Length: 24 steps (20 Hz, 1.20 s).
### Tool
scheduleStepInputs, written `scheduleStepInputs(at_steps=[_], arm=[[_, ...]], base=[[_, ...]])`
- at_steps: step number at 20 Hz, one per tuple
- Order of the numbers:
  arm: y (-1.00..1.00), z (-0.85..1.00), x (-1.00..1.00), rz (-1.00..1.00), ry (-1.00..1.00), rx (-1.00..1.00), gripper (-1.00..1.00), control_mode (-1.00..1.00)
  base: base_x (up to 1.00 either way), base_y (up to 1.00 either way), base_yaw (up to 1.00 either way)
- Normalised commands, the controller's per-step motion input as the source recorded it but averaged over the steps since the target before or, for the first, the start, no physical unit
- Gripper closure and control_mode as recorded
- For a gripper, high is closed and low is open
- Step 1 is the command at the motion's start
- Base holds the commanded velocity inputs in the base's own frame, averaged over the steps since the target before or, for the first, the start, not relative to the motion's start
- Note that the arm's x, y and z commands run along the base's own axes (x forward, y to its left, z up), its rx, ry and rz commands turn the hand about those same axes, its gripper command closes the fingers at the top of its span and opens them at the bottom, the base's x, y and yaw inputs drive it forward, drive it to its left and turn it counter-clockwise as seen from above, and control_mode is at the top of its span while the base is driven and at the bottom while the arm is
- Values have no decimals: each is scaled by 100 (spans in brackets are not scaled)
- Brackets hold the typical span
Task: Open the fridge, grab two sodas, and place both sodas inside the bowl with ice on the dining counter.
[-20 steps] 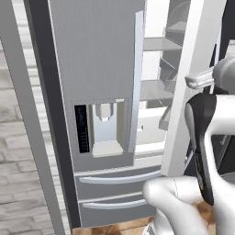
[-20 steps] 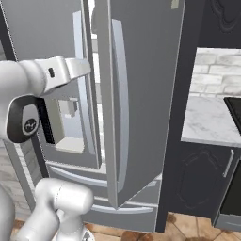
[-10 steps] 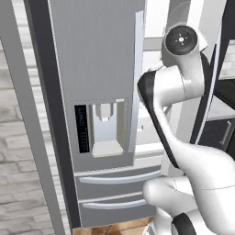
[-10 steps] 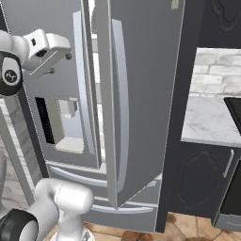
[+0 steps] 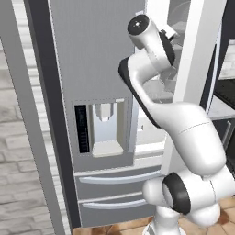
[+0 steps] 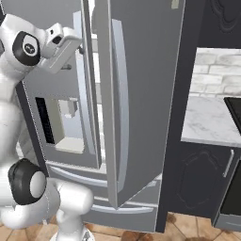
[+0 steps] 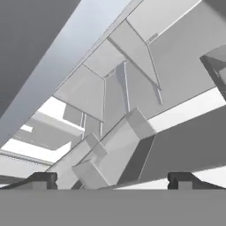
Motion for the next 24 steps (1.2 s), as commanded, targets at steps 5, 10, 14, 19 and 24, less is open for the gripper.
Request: scheduleStepInputs(at_steps=[5, 10, 14, 19, 24], arm=[[-15, -27, 72, -9, 7, -8, -100, -100], [-48, -19, 35, -11, 5, -6, -100, -100], [-66, -25, 18, -9, 3, -3, -100, -100], [-78, -26, 7, -8, 4, -1, -100, -100], [-92, -26, -4, -6, 2, 0, -100, -100]], base=[[0, 0, 0], [0, 0, 0], [0, 0, 0], [0, 0, 0], [0, 0, 0]])
